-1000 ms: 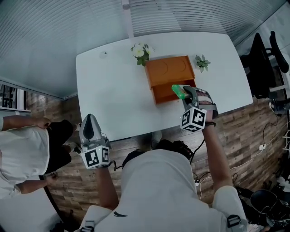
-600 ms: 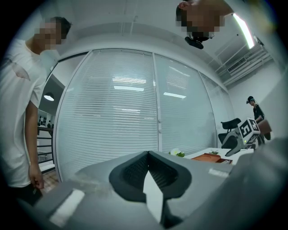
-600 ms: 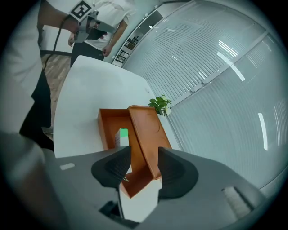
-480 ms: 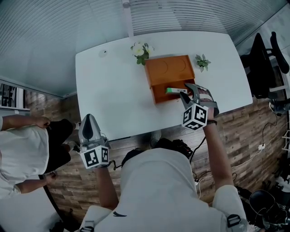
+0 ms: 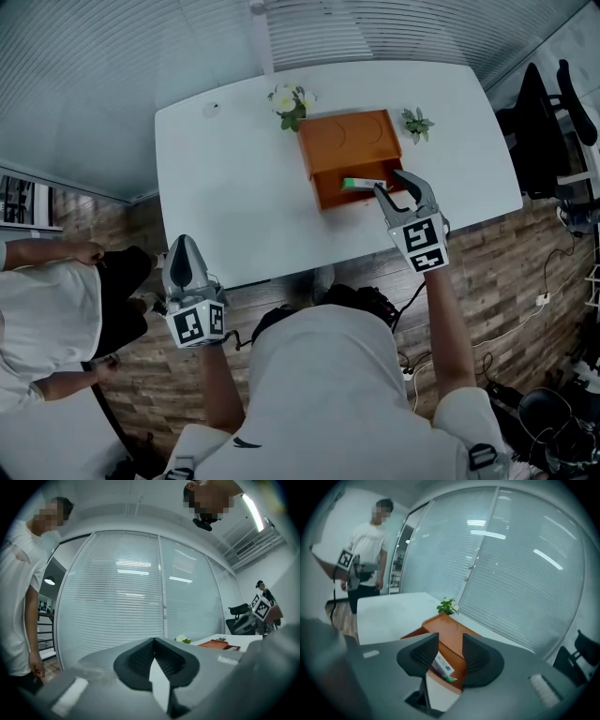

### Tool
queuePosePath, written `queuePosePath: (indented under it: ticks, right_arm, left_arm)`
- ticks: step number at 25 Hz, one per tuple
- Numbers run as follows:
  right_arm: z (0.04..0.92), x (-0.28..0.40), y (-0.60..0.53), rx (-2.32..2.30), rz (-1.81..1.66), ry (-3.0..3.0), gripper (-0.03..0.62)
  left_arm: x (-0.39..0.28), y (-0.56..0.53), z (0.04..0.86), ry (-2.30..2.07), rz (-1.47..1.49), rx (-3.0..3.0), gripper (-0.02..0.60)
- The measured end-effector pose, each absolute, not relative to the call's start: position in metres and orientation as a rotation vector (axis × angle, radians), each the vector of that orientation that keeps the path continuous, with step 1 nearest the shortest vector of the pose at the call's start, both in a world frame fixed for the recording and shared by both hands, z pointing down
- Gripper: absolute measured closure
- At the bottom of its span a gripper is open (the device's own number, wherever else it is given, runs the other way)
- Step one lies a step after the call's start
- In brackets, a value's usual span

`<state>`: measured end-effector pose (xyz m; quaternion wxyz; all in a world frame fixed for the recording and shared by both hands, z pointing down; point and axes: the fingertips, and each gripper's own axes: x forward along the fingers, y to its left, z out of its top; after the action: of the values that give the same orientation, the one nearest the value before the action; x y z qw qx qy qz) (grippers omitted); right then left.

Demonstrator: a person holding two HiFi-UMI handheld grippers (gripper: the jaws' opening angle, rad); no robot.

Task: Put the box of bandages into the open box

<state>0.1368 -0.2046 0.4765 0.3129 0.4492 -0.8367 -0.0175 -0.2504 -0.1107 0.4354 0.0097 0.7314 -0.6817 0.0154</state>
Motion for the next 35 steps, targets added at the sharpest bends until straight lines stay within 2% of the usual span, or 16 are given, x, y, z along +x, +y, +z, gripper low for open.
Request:
queuePosePath:
  ticks: [5, 7, 11, 35]
  right_arm:
    - [0.429, 0.155, -0.187, 1.475, 0.046, -2.402, 0.474]
    - [0.406, 0.163, -0.174, 1.609, 0.031, -2.481, 0.537]
    - [0.376, 0.178, -0.138, 1.818, -0.032, -2.584, 0.592]
    - [0.374, 0.173, -0.111, 1.774, -0.071, -2.583, 0.595]
  left_arm:
    - [-0.251, -0.109, 0.434, -2.125, 0.038, 2.292, 0.575]
    - [-0.252, -0.108, 0.434, -2.124, 0.036, 2.297, 0.575]
    - [-0.254, -0.107, 0.434, -2.126, 0.021, 2.292, 0.575]
    - [-0.254, -0.105, 0.436, -2.111, 0.044, 2.315, 0.575]
